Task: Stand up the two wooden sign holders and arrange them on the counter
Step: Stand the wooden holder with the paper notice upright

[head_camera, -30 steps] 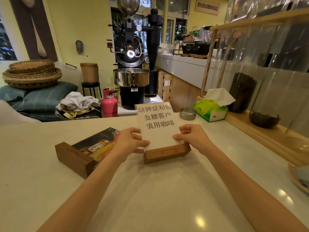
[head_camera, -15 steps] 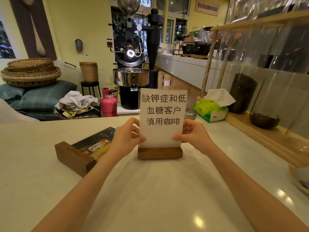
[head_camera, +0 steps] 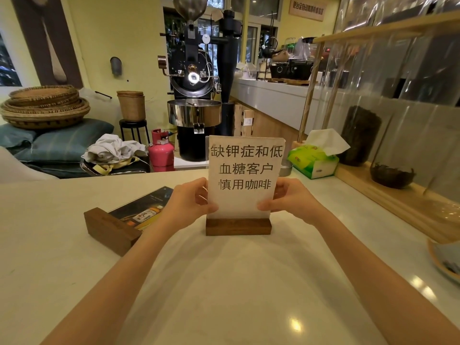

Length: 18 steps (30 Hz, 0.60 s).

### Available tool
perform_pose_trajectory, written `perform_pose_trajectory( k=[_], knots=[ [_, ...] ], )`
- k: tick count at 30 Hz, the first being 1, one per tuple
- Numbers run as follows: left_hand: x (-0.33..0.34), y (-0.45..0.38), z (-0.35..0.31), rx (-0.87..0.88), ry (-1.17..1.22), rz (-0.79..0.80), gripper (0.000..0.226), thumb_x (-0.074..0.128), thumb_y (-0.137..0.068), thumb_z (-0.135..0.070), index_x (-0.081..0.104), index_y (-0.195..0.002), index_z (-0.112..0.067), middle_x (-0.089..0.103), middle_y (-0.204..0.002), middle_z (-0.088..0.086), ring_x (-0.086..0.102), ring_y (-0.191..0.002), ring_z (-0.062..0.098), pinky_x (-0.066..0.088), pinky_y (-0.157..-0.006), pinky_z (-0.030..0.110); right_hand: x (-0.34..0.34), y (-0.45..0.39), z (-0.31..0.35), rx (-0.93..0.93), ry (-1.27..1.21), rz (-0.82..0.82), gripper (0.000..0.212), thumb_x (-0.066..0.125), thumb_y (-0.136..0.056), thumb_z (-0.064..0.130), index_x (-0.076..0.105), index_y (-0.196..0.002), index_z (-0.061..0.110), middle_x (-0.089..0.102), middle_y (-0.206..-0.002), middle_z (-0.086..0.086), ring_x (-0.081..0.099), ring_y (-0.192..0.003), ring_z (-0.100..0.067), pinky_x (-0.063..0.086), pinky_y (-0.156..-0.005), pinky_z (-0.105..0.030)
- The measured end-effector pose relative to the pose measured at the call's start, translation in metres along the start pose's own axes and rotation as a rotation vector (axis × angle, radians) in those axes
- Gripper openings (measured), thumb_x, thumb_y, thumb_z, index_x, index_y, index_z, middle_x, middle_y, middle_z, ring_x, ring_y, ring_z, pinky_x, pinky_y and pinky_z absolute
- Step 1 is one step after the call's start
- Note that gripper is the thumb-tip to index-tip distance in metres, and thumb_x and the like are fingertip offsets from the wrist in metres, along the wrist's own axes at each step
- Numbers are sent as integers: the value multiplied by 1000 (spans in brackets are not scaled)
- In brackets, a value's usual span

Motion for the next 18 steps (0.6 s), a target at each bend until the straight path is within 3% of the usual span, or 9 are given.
perform_pose_trajectory(
  k=[3, 7, 11, 18],
  knots=[
    [1, 0, 0, -12, -44, 34, 41, 70, -76, -15, 55, -114, -15, 66, -114, 7, 61, -95, 19, 53, -86, 34, 1, 3, 9, 67, 257, 12, 46, 78, -66, 14, 60, -108, 23, 67, -95, 7, 67, -77, -12, 57, -59, -24],
    [2, 0, 2, -95, -113, 189, 53, 69, -76, -27, 46, -123, -20, 60, -111, 3, 59, -95, 18, 50, -84, 33, -6, 9, 19, 263, 575, 11, 37, 77, -67, 30, 59, -93, 11, 67, -76, -2, 68, -54, -15, 53, -43, -22],
    [-7, 2, 6, -173, -168, 328, 48, 66, -79, -32, 47, -122, -21, 62, -118, 3, 57, -102, 18, 47, -92, 35, 2, 16, 29, 318, 577, 66, 25, 68, -76, 35, 57, -90, 18, 70, -65, -4, 68, -51, -14, 51, -43, -22],
    [-53, 4, 11, -121, -145, 270, 37, 60, -83, -32, 56, -117, -19, 63, -107, 1, 61, -89, 18, 50, -81, 29, 47, 31, 48, 247, 425, 194, 20, 66, -79, 29, 62, -92, 14, 71, -77, -3, 70, -67, -14, 56, -54, -22]
  ],
)
Point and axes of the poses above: each hand's wrist, its own y-axis away from the middle knuckle, its own x-axis out of the palm, z = x × y, the point moved 5 cm from there along -y, towards the middle knuckle
